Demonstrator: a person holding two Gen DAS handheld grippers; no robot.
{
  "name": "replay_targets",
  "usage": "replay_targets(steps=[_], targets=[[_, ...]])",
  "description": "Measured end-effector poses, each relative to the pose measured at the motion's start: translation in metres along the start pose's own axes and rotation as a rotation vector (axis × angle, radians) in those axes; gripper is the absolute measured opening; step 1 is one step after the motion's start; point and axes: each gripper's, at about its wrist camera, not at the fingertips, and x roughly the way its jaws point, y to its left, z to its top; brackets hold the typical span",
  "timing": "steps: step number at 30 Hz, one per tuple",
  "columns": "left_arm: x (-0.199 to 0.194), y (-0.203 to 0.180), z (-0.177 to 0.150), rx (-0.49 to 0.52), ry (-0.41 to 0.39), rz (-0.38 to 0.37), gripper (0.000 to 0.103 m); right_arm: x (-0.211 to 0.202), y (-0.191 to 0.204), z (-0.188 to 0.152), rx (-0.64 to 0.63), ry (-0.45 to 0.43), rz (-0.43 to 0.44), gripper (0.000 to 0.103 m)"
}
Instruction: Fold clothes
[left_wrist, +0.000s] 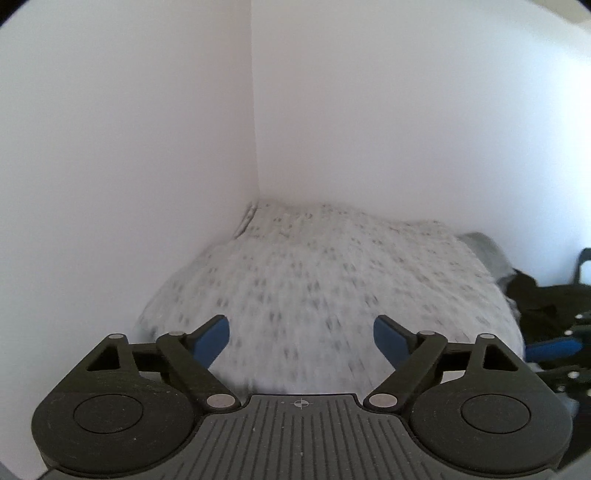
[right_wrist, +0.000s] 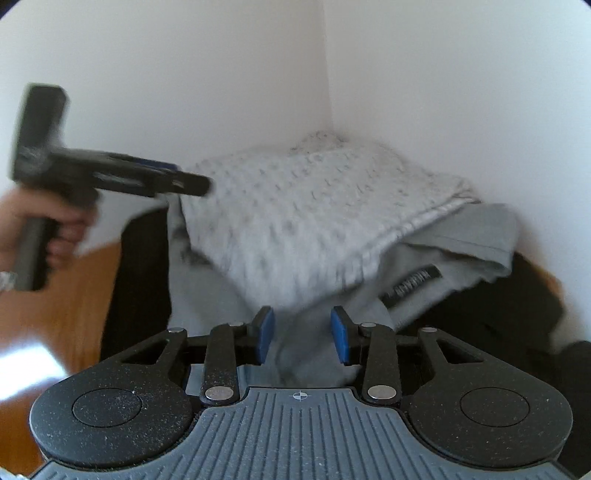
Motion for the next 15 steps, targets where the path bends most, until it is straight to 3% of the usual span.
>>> replay_targets(steps=[1, 2, 3, 4, 6, 9, 15], targets=[[-0.011, -0.002, -0.005, 0.001, 0.003, 0.002, 0.088, -0.009, 0.004, -0.001, -0.006, -0.024, -0.010, 0.039], [-0.025, -0.003, -0.011, -0.003, -0.004, 0.009, 0.089, -0.016, 0.008, -0.001, -0.002, -0.037, -0.010, 0.049], [-0.039, -0.004, -0.017, -0.008, -0.013, 0.017, 0.100, -0.021, 0.012, 0.000, 0.009, -0.049, -0.009, 0.062], [-0.053, -0.005, -0.022, -0.012, -0.021, 0.024, 0.103, -0.027, 0.017, 0.000, 0.020, -0.066, -0.010, 0.067], [-0.086, -0.003, -0.031, -0.042, -0.049, 0.024, 0.103, -0.036, 0.030, -0.001, 0.033, -0.089, -0.020, 0.084], [-0.120, 0.000, -0.044, -0.075, -0.061, 0.014, 0.103, -0.043, 0.052, -0.005, 0.045, -0.106, -0.038, 0.098], [-0.163, 0.006, -0.077, -0.090, -0.008, 0.044, 0.103, -0.043, 0.094, -0.017, 0.079, -0.097, -0.058, 0.103]])
